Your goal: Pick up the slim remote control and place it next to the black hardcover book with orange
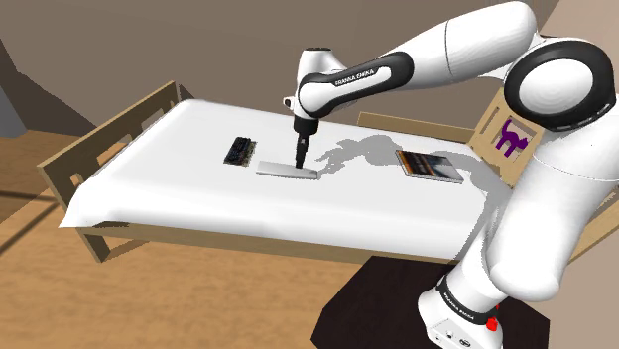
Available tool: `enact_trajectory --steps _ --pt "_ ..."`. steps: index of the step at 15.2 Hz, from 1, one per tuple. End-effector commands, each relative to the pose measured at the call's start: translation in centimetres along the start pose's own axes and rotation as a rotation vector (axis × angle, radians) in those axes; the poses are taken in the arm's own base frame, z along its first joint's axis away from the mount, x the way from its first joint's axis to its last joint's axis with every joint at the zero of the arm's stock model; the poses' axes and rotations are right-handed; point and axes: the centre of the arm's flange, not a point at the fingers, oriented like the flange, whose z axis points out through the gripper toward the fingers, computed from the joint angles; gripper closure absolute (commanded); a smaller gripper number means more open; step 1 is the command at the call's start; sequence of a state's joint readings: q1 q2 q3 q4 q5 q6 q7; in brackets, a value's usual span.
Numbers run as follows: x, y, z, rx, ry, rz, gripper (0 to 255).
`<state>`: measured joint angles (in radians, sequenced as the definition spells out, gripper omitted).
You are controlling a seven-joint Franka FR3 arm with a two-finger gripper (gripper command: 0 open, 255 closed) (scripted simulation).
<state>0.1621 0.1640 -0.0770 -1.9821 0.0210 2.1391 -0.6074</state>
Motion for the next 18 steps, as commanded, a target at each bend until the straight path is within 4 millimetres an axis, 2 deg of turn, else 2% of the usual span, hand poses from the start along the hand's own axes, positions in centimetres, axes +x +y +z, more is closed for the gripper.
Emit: enact_trajectory --steps 1,2,10,18 --pt "2.3 0.3 1.1 0.000 0.007 -0.045 0" --pt "3.3 0.4 1.7 0.000 0.010 -0.065 0" --pt "3.3 0.4 5.7 0.000 0.010 -0.065 0" --pt "3.3 0.4 5.7 0.000 0.010 -0.065 0"
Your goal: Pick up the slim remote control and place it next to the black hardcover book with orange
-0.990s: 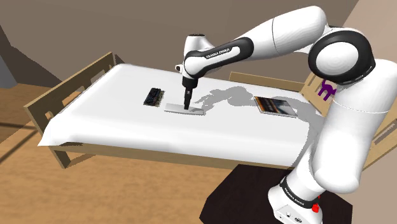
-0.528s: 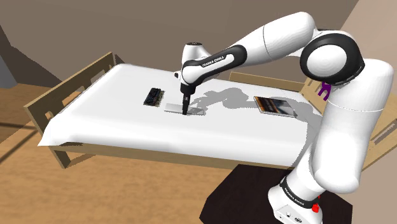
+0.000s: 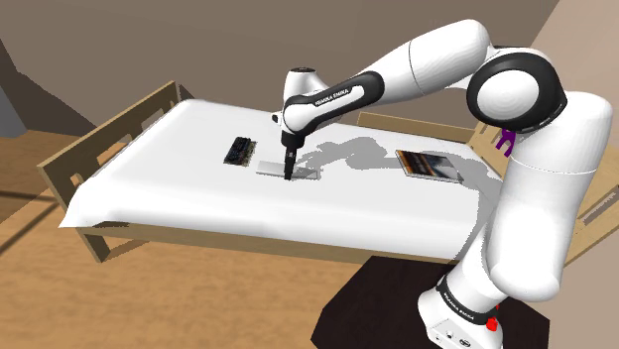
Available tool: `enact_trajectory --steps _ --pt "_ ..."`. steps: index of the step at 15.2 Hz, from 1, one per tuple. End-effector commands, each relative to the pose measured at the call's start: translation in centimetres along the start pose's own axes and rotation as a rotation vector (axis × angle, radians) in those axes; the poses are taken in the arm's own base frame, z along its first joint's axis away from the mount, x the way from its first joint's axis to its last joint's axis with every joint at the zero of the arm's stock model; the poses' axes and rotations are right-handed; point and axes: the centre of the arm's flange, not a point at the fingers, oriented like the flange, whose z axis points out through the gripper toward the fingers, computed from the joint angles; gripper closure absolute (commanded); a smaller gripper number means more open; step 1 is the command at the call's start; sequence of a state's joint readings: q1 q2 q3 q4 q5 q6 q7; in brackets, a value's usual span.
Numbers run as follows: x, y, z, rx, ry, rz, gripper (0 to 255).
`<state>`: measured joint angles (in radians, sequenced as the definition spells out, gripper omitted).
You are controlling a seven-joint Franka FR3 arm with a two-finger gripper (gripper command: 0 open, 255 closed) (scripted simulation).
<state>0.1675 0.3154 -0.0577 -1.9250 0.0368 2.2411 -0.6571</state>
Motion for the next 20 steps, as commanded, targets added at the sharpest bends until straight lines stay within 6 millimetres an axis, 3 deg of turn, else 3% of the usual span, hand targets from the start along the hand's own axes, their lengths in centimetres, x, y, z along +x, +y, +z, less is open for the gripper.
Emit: enact_trajectory --steps 1,10,20 --pt "0.0 0.0 0.0 0.000 0.000 0.000 255" --pt "0.0 0.0 0.0 0.000 0.000 0.000 255" --pt "0.0 0.0 -5.3 0.000 0.000 0.000 255"
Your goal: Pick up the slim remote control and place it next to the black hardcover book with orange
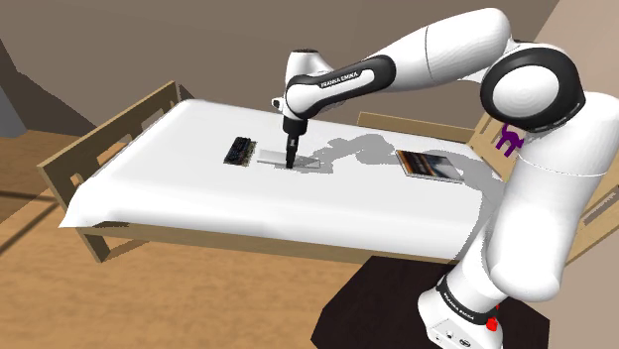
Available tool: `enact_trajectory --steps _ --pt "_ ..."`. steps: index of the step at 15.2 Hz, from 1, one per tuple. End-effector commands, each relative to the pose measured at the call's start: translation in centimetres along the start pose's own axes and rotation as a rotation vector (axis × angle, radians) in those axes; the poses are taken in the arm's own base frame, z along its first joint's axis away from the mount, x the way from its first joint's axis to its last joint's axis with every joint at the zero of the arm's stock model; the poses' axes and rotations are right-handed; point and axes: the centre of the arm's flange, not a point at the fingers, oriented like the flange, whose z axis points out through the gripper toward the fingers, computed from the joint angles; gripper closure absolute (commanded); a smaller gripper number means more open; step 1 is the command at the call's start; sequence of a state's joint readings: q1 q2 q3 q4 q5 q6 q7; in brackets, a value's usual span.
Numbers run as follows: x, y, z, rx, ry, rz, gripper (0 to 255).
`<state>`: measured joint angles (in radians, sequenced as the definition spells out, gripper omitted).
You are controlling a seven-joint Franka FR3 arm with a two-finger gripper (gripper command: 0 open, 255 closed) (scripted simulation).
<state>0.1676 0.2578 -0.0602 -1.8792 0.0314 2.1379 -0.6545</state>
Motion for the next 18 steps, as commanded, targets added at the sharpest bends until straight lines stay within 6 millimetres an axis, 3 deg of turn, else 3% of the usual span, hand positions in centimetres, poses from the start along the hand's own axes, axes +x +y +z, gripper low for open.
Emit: enact_trajectory --steps 1,7,18 --pt "0.1 -0.1 -1.1 0.000 0.000 0.000 255" --pt "0.1 -0.1 -4.0 0.000 0.000 0.000 255" --pt "-12.4 7.3 -4.2 0.000 0.000 0.000 255"
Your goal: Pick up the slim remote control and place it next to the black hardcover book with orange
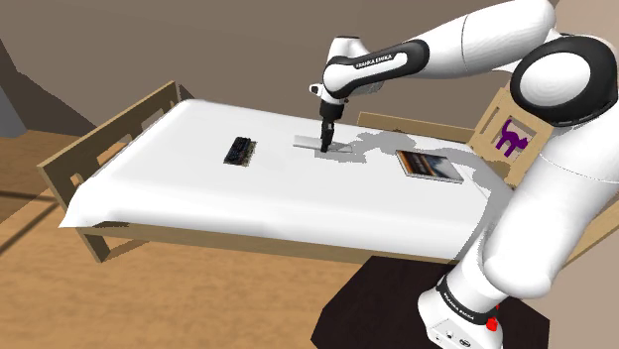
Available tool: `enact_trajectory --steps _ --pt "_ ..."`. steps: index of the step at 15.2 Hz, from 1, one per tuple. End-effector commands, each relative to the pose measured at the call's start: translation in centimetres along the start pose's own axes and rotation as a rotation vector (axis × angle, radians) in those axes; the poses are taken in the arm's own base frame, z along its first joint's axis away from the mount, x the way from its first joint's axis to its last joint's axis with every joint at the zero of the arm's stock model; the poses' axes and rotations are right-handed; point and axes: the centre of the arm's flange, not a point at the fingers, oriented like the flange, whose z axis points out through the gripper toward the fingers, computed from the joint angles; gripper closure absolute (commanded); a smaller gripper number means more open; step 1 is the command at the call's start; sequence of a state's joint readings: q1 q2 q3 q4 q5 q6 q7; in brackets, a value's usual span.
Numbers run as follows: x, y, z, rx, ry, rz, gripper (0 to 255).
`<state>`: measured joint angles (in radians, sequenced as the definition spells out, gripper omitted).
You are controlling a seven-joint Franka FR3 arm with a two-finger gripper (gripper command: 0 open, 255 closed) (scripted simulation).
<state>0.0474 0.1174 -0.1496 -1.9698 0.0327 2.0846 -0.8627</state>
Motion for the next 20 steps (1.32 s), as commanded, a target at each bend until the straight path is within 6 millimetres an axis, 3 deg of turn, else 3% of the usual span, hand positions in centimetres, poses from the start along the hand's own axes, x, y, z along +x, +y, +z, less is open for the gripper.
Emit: enact_trajectory --steps 1,20 --pt "-2.5 1.2 -0.3 0.000 0.000 -0.001 255" --pt "-24.2 14.2 -0.7 0.000 0.000 -0.001 255"
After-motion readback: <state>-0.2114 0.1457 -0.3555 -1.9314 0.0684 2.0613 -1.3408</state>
